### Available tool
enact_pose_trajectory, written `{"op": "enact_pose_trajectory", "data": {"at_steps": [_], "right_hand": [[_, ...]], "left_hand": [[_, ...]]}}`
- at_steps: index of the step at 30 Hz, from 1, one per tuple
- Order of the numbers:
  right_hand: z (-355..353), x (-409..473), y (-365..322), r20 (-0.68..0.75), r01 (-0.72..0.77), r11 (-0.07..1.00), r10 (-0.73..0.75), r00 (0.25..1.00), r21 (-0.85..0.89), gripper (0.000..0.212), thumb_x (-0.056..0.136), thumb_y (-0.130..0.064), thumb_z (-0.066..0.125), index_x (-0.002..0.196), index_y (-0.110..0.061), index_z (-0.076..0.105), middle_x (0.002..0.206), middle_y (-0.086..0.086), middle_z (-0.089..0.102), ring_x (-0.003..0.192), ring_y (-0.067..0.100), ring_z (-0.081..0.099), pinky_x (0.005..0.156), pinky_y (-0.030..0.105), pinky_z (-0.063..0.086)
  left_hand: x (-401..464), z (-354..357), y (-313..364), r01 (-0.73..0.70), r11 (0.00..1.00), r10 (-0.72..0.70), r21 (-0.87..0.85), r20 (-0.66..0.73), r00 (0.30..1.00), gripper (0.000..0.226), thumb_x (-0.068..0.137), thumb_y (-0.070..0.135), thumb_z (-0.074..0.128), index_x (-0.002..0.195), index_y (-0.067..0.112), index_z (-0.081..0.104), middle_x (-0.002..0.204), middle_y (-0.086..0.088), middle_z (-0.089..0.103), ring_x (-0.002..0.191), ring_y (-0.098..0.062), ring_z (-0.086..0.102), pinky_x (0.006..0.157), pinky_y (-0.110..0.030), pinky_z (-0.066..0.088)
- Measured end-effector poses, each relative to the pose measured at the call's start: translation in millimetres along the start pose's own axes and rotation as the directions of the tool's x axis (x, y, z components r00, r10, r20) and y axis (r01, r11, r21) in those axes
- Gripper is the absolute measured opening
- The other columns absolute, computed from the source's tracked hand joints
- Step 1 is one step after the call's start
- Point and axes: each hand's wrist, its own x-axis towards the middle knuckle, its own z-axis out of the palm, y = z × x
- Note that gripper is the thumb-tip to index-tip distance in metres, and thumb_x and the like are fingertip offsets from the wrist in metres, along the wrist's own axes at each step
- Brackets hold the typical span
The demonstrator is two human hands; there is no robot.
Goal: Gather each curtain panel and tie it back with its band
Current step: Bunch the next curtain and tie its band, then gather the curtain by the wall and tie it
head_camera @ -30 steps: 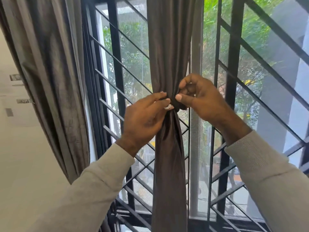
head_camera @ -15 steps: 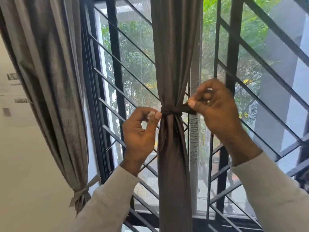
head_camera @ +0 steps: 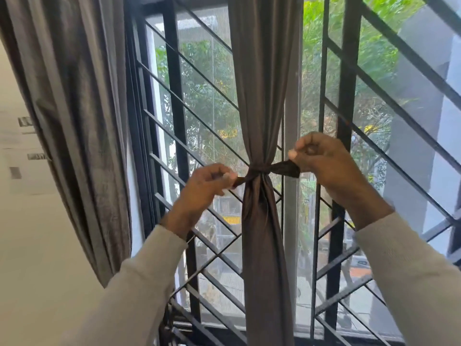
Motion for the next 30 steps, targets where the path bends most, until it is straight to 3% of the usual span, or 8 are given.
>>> {"op": "enact_pose_trajectory", "data": {"at_steps": [4,8,11,13,17,21,24,30], "right_hand": [[6.7,30.4,-29.0,-0.065,0.072,0.996,-0.075,0.995,-0.051,0.035,0.096,-0.041,0.076,0.099,-0.007,0.073,0.086,0.009,0.077,0.075,0.014,0.070,0.071,0.027,0.055],[29.1,53.3,-42.8,-0.135,0.140,0.959,-0.177,0.975,-0.248,0.052,0.093,-0.050,0.077,0.087,0.002,0.071,0.082,0.020,0.074,0.066,0.020,0.071,0.063,0.020,0.057],[37.0,64.8,-40.1,-0.117,0.158,0.916,-0.215,0.969,-0.370,0.053,0.091,-0.059,0.068,0.087,-0.007,0.076,0.079,0.012,0.077,0.071,0.027,0.075,0.069,0.045,0.064],[33.8,69.0,-33.9,-0.122,0.138,0.909,-0.201,0.972,-0.393,0.054,0.090,-0.060,0.063,0.086,-0.008,0.077,0.076,0.010,0.077,0.070,0.028,0.076,0.068,0.051,0.064],[7.3,63.3,-22.2,-0.222,0.073,0.862,-0.210,0.952,-0.501,0.040,0.102,-0.041,0.065,0.077,-0.011,0.074,0.067,0.006,0.070,0.059,0.023,0.066,0.059,0.035,0.053],[-2.3,58.4,-21.2,-0.192,0.095,0.864,-0.215,0.957,-0.494,0.036,0.103,-0.038,0.066,0.073,-0.020,0.071,0.066,-0.003,0.070,0.060,0.012,0.069,0.056,0.023,0.048],[9.3,54.5,-29.3,-0.091,0.172,0.877,-0.237,0.967,-0.449,0.036,0.104,-0.040,0.066,0.075,-0.019,0.073,0.065,-0.004,0.072,0.056,0.003,0.068,0.055,0.011,0.047],[4.4,39.7,-41.6,-0.090,0.183,0.941,-0.216,0.972,-0.286,0.061,0.105,-0.061,0.052,0.078,-0.012,0.077,0.066,0.002,0.073,0.058,0.014,0.069,0.067,0.028,0.058]], "left_hand": [[50.3,-14.8,48.7,-0.009,0.999,0.014,0.046,-0.121,0.993,0.041,0.094,0.054,0.073,0.105,0.014,0.076,0.103,-0.003,0.082,0.088,-0.018,0.073,0.079,-0.039,0.051],[87.3,-6.0,72.0,-0.052,0.990,0.072,0.134,-0.151,0.986,0.045,0.091,0.049,0.083,0.103,0.007,0.076,0.095,-0.006,0.081,0.078,-0.015,0.075,0.064,-0.026,0.053],[99.3,11.3,78.2,-0.128,0.976,0.160,0.178,-0.178,0.971,0.029,0.095,0.024,0.083,0.090,-0.004,0.074,0.076,-0.009,0.076,0.062,-0.009,0.069,0.054,-0.017,0.050],[105.1,13.8,72.2,-0.158,0.967,0.197,0.202,-0.194,0.961,0.019,0.095,0.015,0.082,0.079,0.007,0.076,0.064,0.001,0.072,0.057,-0.010,0.068,0.057,-0.025,0.055],[106.8,-4.8,56.0,-0.123,0.933,0.235,0.338,-0.313,0.920,0.030,0.088,0.039,0.081,0.072,0.015,0.071,0.066,-0.008,0.073,0.063,-0.034,0.072,0.066,-0.047,0.063],[102.0,-6.2,59.0,-0.187,0.932,0.271,0.311,-0.253,0.929,0.024,0.095,0.025,0.082,0.074,0.019,0.072,0.075,-0.015,0.075,0.062,-0.024,0.073,0.066,-0.043,0.064],[99.5,5.8,64.5,-0.227,0.907,0.321,0.356,-0.232,0.918,0.027,0.090,0.042,0.082,0.072,0.027,0.070,0.067,0.002,0.072,0.063,-0.022,0.072,0.069,-0.052,0.065],[69.5,17.9,87.6,-0.401,0.821,0.569,0.406,-0.529,0.630,0.034,0.103,0.043,0.068,0.093,0.011,0.065,0.064,0.000,0.059,0.058,-0.017,0.057,0.060,-0.044,0.053]]}}
